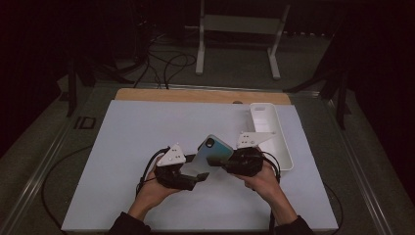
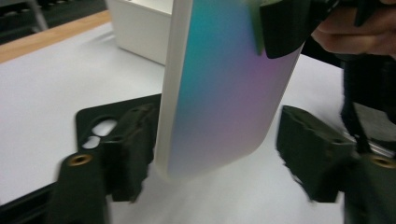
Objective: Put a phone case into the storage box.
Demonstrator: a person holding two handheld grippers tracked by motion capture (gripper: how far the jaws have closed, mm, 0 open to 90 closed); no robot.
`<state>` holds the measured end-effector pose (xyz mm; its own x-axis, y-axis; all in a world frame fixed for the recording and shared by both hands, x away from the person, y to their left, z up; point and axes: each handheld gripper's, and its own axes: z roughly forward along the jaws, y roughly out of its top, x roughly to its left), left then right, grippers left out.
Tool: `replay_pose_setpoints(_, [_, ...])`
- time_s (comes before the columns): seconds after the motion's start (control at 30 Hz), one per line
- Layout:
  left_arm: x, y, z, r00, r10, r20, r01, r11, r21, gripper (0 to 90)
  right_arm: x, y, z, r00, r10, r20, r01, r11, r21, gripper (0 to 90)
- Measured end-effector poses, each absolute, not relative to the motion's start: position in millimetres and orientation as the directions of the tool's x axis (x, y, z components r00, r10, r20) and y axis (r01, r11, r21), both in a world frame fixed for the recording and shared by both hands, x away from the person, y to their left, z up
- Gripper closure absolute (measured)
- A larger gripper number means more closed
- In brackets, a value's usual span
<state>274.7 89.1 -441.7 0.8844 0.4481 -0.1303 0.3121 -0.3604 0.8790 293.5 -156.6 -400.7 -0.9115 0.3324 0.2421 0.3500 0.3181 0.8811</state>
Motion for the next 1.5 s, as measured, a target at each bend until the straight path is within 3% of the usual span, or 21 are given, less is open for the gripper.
replay_pose_setpoints(0.3, [275,91,-443,0.911,0.383,-0.153,0.304,-0.372,0.877,49.9,290,-156,-399,-0.938,0.266,0.220,0.307,0.349,0.885,86.2])
replay_pose_setpoints(0.6, [275,86,-446,0.925,0.354,-0.140,0.291,-0.422,0.859,56.8,290,-157,-395,-0.942,0.288,0.174,0.279,0.384,0.880,82.7])
replay_pose_setpoints(0.63, [274,85,-447,0.926,0.350,-0.139,0.290,-0.425,0.857,63.7,289,-154,-392,-0.939,0.310,0.149,0.269,0.388,0.881,74.5])
replay_pose_setpoints(0.7, [275,84,-448,0.926,0.349,-0.143,0.294,-0.431,0.853,66.7,290,-154,-392,-0.940,0.311,0.138,0.259,0.390,0.884,73.1])
replay_pose_setpoints(0.8, [275,85,-448,0.929,0.339,-0.151,0.298,-0.438,0.848,73.1,290,-151,-391,-0.934,0.335,0.126,0.258,0.387,0.885,61.5])
replay_pose_setpoints(1.0, [274,83,-448,0.928,0.342,-0.148,0.293,-0.426,0.856,80.3,291,-149,-391,-0.927,0.351,0.131,0.265,0.365,0.893,49.9])
replay_pose_setpoints(1.5, [276,86,-447,0.898,0.426,-0.109,0.308,-0.432,0.848,81.0,291,-149,-396,-0.875,0.468,0.120,0.317,0.368,0.874,19.6])
